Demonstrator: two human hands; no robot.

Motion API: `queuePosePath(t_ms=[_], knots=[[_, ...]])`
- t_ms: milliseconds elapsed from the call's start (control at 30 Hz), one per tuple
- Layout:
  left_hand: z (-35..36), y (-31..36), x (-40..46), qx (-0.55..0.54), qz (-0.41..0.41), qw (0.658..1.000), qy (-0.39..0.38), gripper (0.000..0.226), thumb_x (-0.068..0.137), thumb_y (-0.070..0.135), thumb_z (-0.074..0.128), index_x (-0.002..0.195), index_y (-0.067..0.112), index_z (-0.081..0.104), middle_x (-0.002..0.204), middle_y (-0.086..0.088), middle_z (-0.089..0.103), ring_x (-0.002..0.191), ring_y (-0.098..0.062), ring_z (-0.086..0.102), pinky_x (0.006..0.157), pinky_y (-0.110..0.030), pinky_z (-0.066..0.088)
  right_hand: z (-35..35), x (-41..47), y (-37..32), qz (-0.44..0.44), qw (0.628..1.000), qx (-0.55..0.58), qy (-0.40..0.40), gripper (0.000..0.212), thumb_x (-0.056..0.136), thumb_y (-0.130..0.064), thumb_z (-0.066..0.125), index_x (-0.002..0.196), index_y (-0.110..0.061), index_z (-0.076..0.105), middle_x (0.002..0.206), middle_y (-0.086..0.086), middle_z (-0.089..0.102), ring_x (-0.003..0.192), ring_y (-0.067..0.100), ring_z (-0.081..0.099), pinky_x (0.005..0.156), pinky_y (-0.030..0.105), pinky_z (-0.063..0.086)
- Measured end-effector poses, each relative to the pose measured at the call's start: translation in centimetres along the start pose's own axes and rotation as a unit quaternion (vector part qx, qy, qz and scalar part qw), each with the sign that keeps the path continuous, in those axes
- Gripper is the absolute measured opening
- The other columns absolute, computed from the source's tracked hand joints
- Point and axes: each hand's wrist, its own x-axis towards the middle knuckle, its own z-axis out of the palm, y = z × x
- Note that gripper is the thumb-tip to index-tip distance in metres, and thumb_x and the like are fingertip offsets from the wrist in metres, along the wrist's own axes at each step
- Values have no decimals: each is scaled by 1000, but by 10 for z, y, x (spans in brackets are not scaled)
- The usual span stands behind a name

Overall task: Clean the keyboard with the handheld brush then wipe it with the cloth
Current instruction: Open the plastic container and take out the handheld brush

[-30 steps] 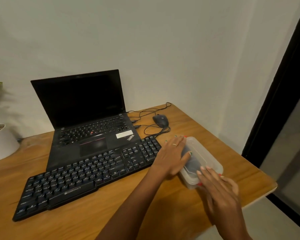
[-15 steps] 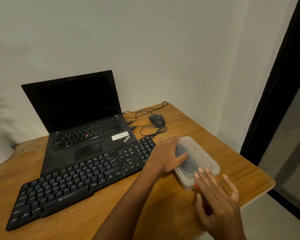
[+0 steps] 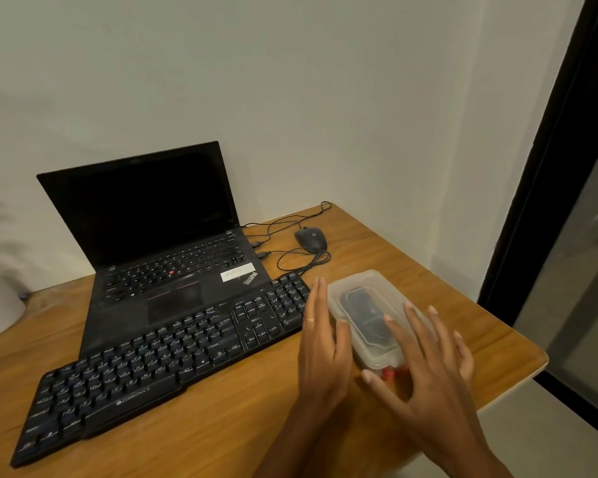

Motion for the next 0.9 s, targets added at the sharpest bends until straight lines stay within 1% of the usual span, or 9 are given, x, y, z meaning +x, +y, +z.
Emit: queuePosePath(t_ms=[100,200,367,533,633,667,733,767,900], knots=[[4,4,-31,-52,-50,997,-27,62,94,38,26,153,29,7,155,20,10,115,37,15,86,10,20,6,5,2,14,999,-21,-32,72,84,-76,24,139,-33,37,149,2,38,139,25,23,109,55,12],[4,0,-49,-79,-76,990,-84,59,98,42,27,151,38,0,155,21,13,116,33,21,93,5,22,7,6,0,17,999,-25,-38,69,86,-75,22,135,-31,42,142,4,48,136,26,28,105,59,20],[-1,-2,-50,-46,-53,988,-139,61,104,35,33,150,38,-8,144,31,25,107,34,32,91,3,28,0,5,-4,38,998,11,-43,73,83,-77,25,133,-31,51,142,-2,48,140,24,28,114,47,10],[-4,4,-49,-13,-44,986,-159,68,103,31,39,142,40,-17,116,44,20,92,40,29,81,7,25,-18,18,-7,78,989,127,3,74,78,-81,21,127,-37,54,134,-14,52,135,8,33,114,30,3],[-3,3,-48,-7,-52,985,-164,72,102,35,40,146,37,-17,123,37,25,93,39,27,80,7,25,-33,25,-11,130,955,264,26,56,80,-79,27,112,-41,52,111,-23,55,114,1,47,107,36,32],[-3,2,-48,-4,-51,985,-166,73,102,36,40,148,36,-16,130,34,24,93,40,26,80,8,24,-38,28,-12,161,936,312,29,43,85,-73,32,106,-41,52,103,-21,57,104,1,52,93,31,47],[-2,2,-47,-1,-50,984,-169,73,102,37,39,149,33,-17,140,29,19,94,42,23,81,10,22,-44,35,-9,222,894,387,34,35,84,-59,35,100,-36,56,94,-14,58,91,3,57,62,11,47],[-2,2,-47,0,-51,984,-170,73,102,37,39,148,32,-17,144,27,18,93,42,22,82,10,22,-44,37,-4,248,876,412,40,44,82,-58,33,105,-30,59,96,-11,60,91,5,58,61,10,45],[-2,1,-48,-8,-55,984,-167,73,102,36,40,149,33,-15,154,21,17,95,42,21,84,9,22,-37,45,19,335,822,457,54,74,81,-65,26,132,-18,52,121,0,57,109,18,54,93,34,42]])
